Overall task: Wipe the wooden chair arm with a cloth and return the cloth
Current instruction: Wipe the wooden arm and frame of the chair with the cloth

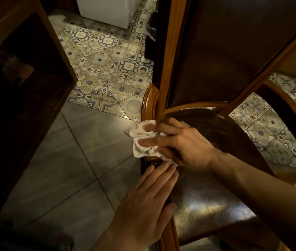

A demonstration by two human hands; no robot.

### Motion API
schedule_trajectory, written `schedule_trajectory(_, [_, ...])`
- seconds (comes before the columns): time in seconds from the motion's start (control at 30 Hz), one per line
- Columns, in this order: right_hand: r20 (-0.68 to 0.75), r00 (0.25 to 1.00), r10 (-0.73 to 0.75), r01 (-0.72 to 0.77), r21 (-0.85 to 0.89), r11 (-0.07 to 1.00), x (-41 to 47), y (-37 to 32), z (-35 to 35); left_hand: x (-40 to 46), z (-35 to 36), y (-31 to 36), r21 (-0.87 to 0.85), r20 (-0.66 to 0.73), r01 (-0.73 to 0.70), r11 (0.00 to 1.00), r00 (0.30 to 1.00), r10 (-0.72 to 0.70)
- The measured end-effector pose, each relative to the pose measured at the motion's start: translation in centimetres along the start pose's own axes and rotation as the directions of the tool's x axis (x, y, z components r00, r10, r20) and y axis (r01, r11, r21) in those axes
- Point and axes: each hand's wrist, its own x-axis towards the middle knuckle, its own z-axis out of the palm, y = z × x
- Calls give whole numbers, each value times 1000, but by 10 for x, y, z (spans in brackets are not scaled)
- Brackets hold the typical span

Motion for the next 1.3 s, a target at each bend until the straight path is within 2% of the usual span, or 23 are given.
schedule_trajectory(0.2, [-60, 979, 194, -194, 11, 981, 47, 22, -11, 3, 2, -2, 23, 45, 8, 1000, 999, -9])
schedule_trajectory(0.3, [-89, 966, 244, -243, 23, 970, 62, 28, -12, 2, 1, -4, 54, 59, 4, 999, 998, -7])
schedule_trajectory(0.4, [-29, 961, 274, -274, 20, 962, 62, 24, -10, 2, 0, -4, 57, 69, 9, 998, 998, -13])
schedule_trajectory(0.6, [-29, 982, 186, -182, 101, 978, 42, 8, -15, 2, -4, -3, 54, 63, 14, 998, 998, -18])
schedule_trajectory(0.77, [42, 984, 171, -173, 37, 984, 25, -11, -8, 1, -10, 1, 88, 93, 17, 996, 995, -26])
schedule_trajectory(0.9, [57, 984, 167, -171, 60, 984, 7, -28, -9, 0, -17, 3, 116, 107, 64, 991, 991, -76])
schedule_trajectory(1.1, [103, 970, 220, -227, 60, 972, -9, -49, -14, -1, -29, 4, 28, 181, 20, 999, 983, -25])
schedule_trajectory(1.17, [128, 963, 236, -246, 67, 967, -11, -54, -16, -8, -39, 9, -39, 171, 66, 997, 983, -58])
schedule_trajectory(1.3, [208, 929, 306, -324, 56, 945, -18, -66, -15, -35, -59, 14, -146, 84, 221, 964, 974, -211])
